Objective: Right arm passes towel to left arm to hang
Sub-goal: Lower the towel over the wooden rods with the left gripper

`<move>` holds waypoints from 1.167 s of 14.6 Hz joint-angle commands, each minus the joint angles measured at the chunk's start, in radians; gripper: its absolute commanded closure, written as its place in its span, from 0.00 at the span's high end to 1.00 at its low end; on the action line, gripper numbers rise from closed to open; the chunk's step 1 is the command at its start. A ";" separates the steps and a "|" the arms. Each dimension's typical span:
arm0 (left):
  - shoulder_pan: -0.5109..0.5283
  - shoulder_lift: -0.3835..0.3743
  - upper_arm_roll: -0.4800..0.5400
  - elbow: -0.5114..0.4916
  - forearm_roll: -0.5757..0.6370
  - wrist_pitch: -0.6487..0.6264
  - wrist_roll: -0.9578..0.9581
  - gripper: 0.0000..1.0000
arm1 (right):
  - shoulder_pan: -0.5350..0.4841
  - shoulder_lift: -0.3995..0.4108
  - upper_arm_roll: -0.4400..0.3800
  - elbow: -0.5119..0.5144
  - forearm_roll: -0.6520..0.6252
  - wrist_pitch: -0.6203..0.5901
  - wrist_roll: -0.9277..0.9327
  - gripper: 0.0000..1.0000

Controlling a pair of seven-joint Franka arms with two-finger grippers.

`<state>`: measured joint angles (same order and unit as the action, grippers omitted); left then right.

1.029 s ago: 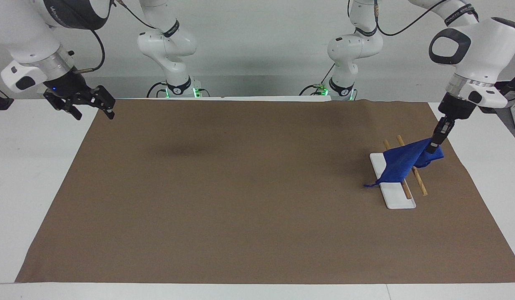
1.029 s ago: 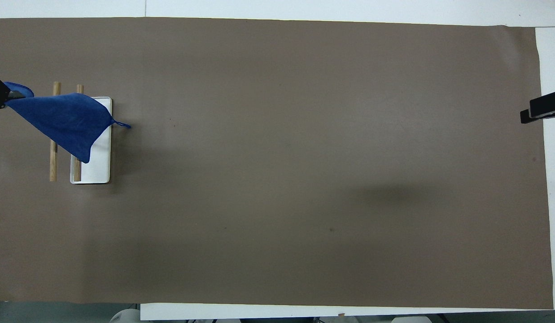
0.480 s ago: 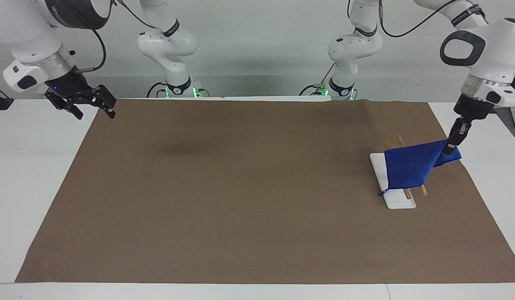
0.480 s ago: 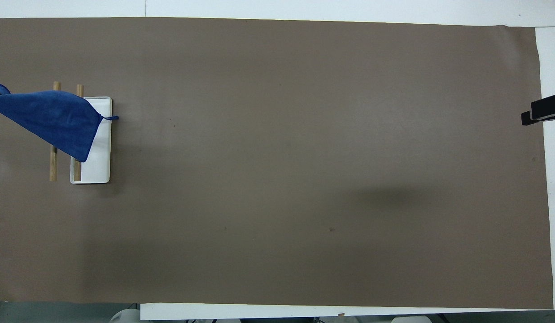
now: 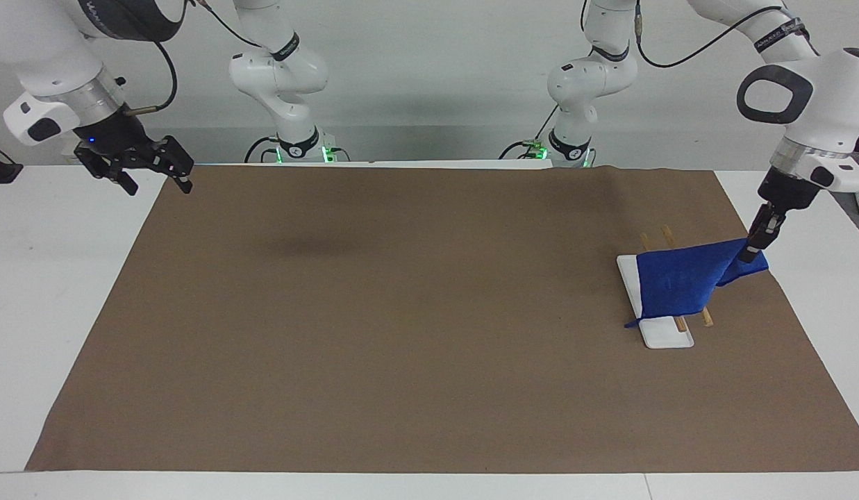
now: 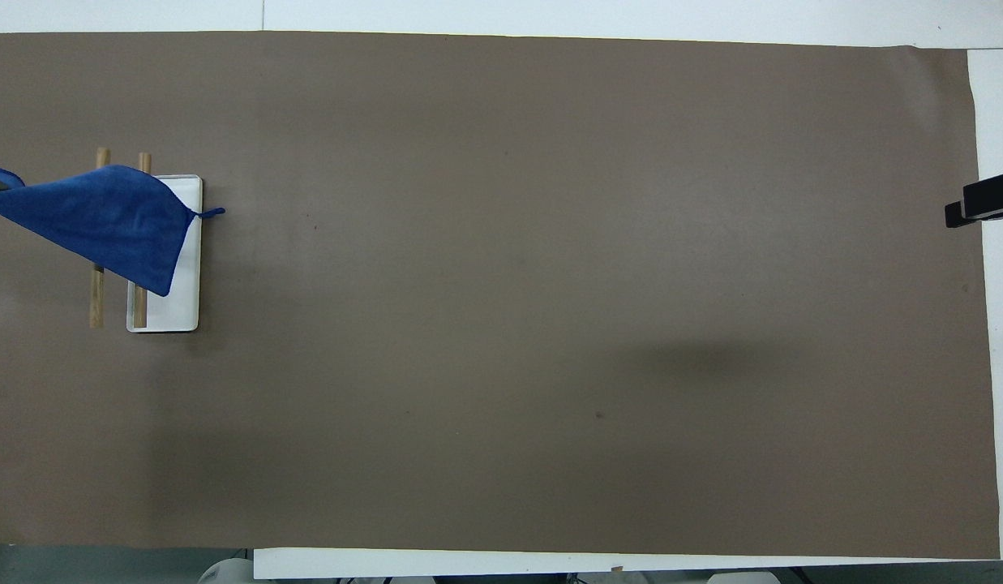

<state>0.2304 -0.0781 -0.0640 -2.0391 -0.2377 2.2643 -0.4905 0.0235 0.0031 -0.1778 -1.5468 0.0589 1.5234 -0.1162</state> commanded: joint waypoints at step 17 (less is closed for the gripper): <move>0.063 -0.012 -0.002 -0.004 0.088 -0.047 0.128 1.00 | 0.003 -0.028 0.004 -0.035 -0.014 0.015 0.017 1.00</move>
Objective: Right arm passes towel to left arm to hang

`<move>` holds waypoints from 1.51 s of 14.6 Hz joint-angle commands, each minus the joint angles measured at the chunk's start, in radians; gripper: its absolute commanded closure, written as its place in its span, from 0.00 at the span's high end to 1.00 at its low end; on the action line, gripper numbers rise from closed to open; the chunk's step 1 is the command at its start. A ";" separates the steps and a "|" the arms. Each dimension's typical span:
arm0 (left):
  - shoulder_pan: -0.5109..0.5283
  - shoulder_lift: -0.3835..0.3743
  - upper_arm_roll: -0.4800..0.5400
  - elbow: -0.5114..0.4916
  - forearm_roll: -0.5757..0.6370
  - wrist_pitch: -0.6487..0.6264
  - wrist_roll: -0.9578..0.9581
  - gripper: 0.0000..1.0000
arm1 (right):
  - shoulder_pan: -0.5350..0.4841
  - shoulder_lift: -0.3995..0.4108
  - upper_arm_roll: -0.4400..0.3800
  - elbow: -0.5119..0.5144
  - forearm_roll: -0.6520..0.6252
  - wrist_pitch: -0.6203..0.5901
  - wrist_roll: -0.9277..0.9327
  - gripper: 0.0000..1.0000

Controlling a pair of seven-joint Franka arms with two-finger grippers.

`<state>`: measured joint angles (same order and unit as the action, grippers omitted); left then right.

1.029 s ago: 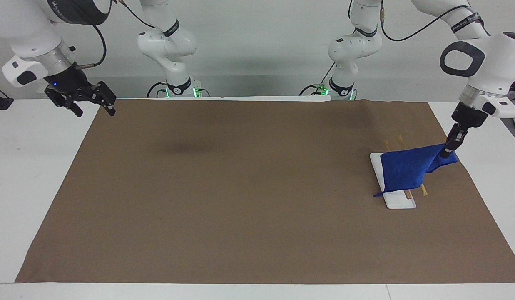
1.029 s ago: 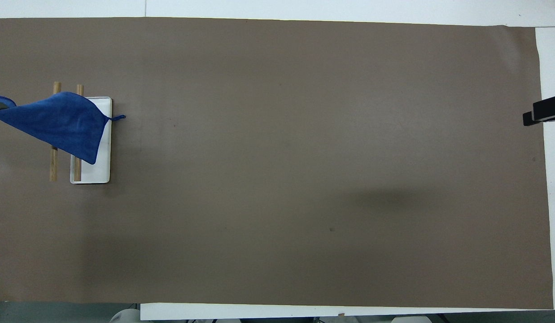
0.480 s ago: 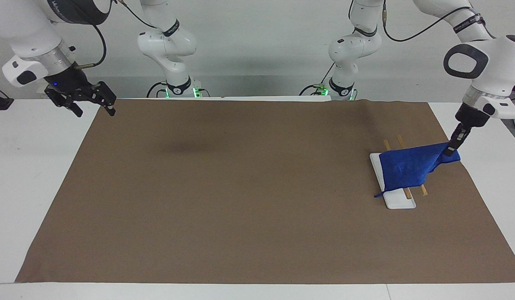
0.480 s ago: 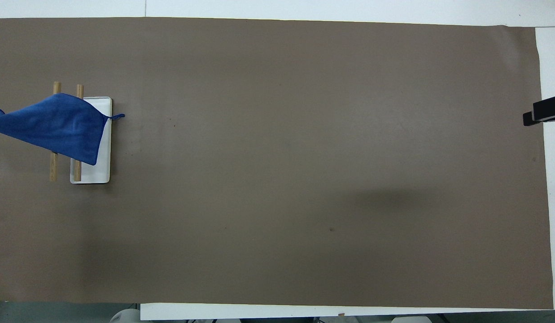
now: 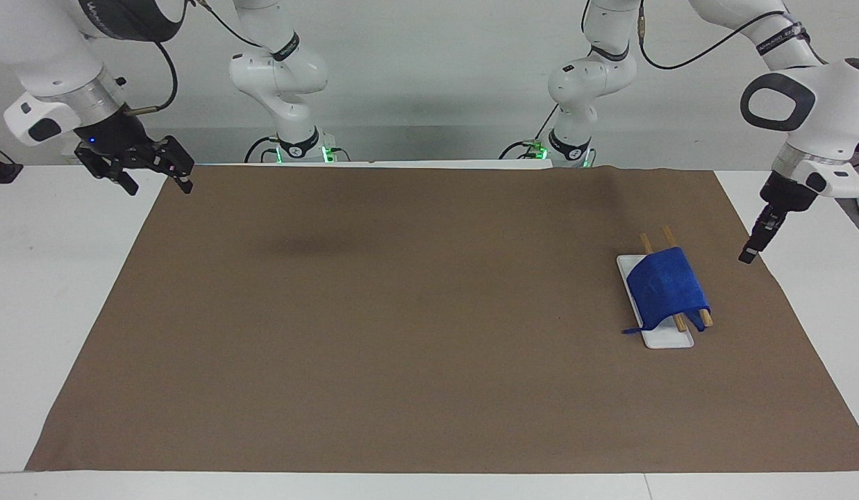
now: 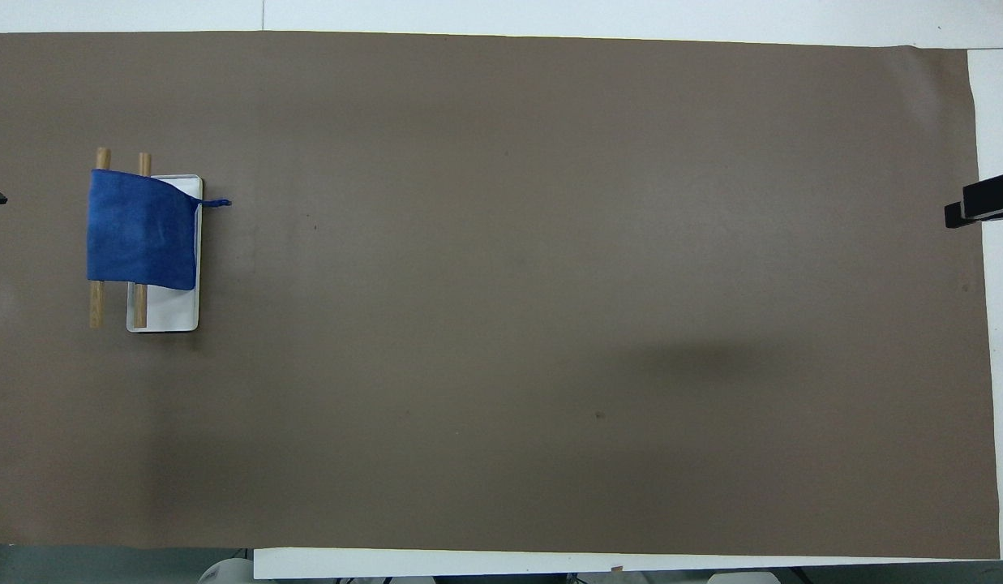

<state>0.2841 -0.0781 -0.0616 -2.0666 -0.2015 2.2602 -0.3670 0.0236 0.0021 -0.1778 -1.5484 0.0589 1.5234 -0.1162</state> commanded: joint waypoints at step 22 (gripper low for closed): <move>-0.301 0.075 0.032 0.562 0.191 -0.941 0.261 1.00 | 0.038 -0.063 0.014 -0.110 -0.093 0.055 0.053 1.00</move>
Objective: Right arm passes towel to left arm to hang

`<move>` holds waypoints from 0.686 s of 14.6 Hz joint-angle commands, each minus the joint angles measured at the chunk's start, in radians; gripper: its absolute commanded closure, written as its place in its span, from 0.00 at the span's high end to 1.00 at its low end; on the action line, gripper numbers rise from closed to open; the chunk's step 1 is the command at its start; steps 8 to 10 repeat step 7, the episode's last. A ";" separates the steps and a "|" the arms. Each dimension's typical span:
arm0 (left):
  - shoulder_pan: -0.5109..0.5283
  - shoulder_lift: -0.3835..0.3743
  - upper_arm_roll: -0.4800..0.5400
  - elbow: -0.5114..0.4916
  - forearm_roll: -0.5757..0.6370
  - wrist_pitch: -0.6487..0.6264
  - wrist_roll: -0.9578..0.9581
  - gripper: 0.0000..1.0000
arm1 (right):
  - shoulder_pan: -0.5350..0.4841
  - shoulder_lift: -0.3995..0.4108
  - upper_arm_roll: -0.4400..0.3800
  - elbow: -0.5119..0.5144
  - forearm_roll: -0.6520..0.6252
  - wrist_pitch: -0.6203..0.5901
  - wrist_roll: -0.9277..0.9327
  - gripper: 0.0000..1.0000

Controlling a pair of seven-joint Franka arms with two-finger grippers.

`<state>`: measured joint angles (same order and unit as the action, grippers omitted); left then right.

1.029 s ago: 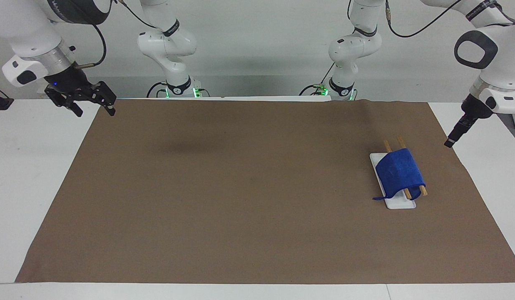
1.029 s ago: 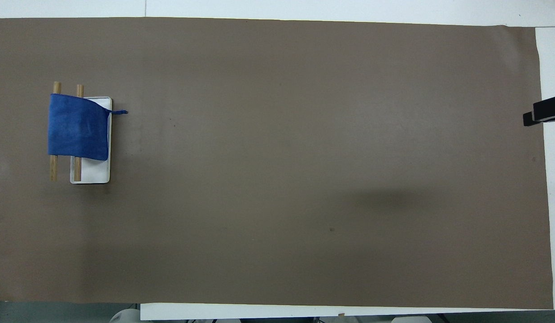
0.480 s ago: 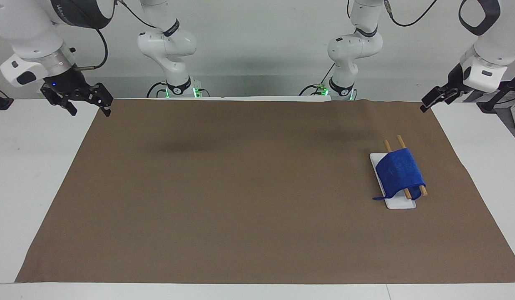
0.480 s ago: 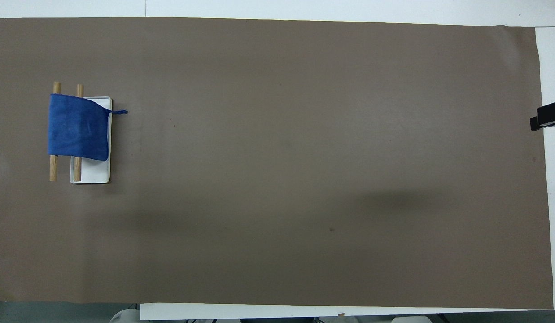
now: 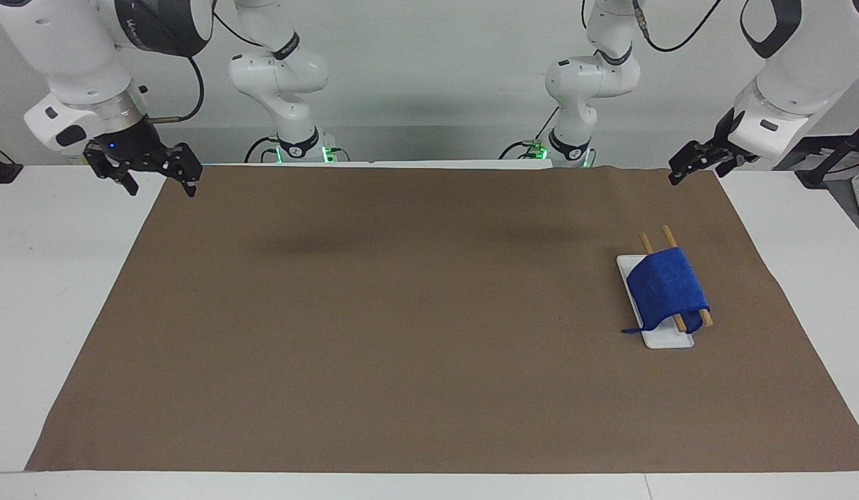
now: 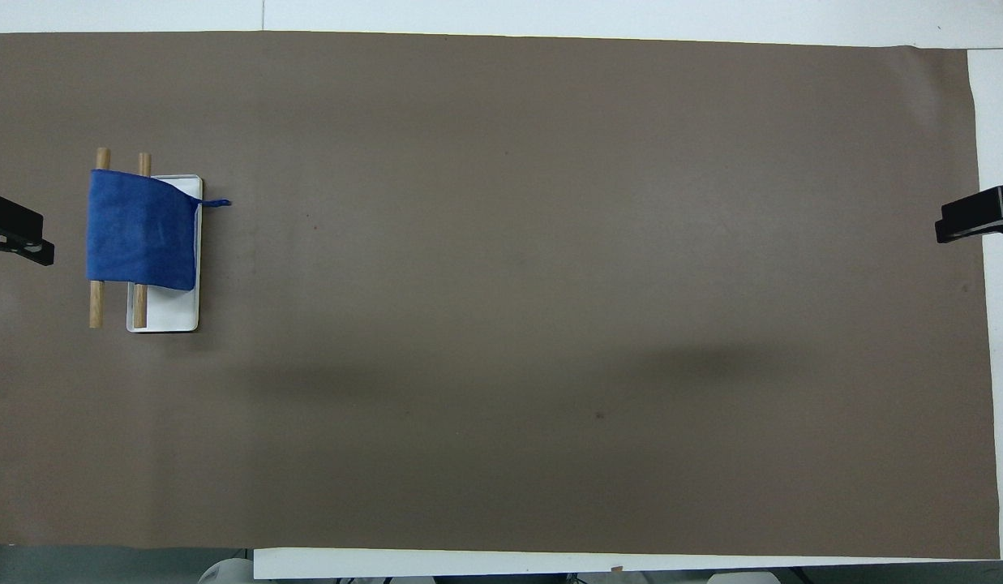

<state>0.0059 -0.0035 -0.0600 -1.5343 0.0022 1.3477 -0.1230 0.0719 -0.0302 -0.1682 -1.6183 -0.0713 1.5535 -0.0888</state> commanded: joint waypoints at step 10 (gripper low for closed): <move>-0.027 -0.013 0.031 0.025 -0.013 -0.028 0.014 1.00 | -0.012 -0.033 0.004 -0.041 0.044 0.023 0.023 1.00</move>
